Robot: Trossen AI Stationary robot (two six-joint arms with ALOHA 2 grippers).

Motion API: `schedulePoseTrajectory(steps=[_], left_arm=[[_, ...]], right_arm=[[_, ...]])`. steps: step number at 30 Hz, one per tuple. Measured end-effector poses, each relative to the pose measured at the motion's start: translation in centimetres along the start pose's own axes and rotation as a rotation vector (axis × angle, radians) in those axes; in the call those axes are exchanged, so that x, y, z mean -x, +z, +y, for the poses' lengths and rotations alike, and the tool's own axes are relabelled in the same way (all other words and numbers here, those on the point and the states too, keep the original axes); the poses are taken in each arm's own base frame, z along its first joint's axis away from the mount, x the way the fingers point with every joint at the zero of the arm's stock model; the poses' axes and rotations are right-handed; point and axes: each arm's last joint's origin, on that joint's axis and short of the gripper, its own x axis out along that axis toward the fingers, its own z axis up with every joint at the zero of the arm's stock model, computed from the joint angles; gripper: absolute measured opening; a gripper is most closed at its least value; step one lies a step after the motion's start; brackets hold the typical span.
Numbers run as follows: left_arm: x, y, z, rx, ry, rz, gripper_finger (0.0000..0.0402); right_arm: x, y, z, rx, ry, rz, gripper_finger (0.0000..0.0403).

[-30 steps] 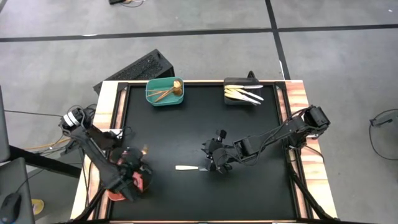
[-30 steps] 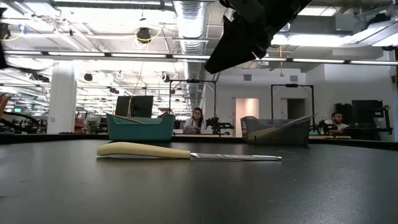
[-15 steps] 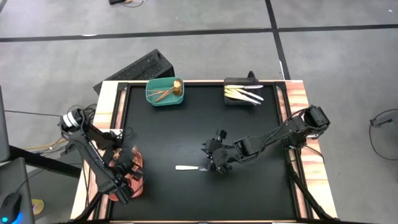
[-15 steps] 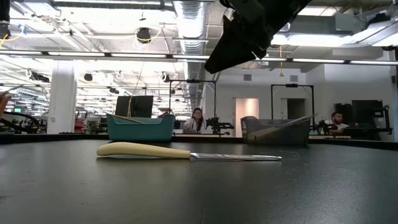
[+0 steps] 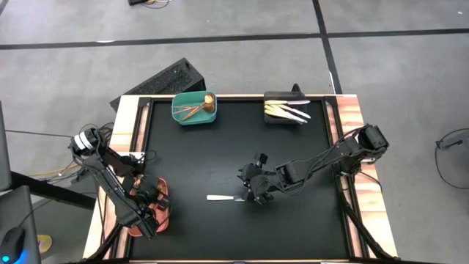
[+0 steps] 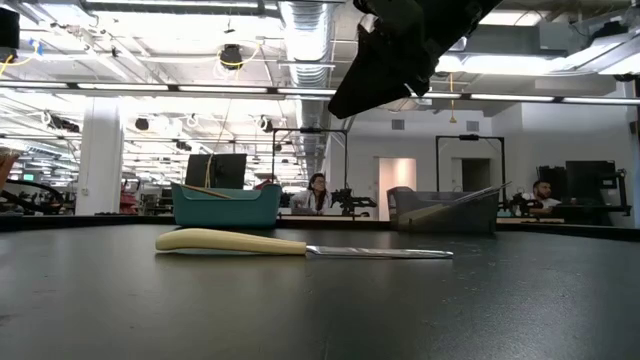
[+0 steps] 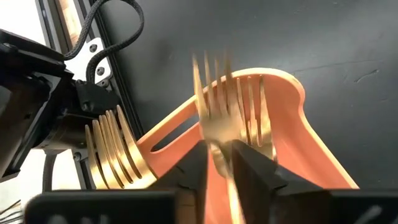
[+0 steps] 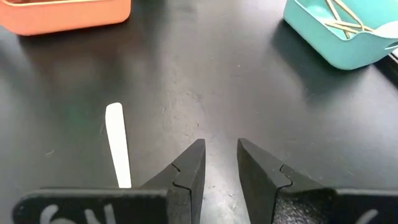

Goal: Sort silverware by color (type)
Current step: Put the gold fork into the orange bin, then put the yellow knife into the black bin

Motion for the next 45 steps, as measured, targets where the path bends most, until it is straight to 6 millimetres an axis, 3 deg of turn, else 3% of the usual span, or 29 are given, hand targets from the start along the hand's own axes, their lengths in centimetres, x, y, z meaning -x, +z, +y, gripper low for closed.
schedulePoseTrajectory(steps=[7,12,20,27,32,38,45], left_arm=[[0.3,0.0,-0.1,-0.019,-0.006,0.007,0.0148],[1.8,0.6,-0.4,-0.049,-0.06,-0.032,0.0184],[4.1,2.7,-1.9,-0.111,-0.234,-0.231,0.0187],[3.7,4.3,-3.9,-0.186,-0.305,-0.329,0.0188],[3.3,5.2,-5.3,-0.241,-0.34,-0.362,0.0187],[2.6,6.4,-6.1,-0.24,-0.341,-0.552,0.0187],[1.5,7.4,-6.7,-0.209,-0.313,-0.631,0.0187]], right_arm=[[-2.6,-1.7,1.5,0.007,0.106,0.053,0.0112],[-5.1,-4.0,2.7,0.05,0.251,0.171,0.0112],[-6.7,-4.4,4.1,0.082,0.361,0.215,0.0112],[-7.1,-2.8,3.9,0.078,0.363,0.112,0.0117],[-7.4,-2.6,3.3,0.066,0.344,0.111,0.0157],[-9.6,-5.1,3.8,0.03,0.344,0.186,0.0191],[-10.6,-6.0,4.1,-0.004,0.342,0.214,0.0171]])
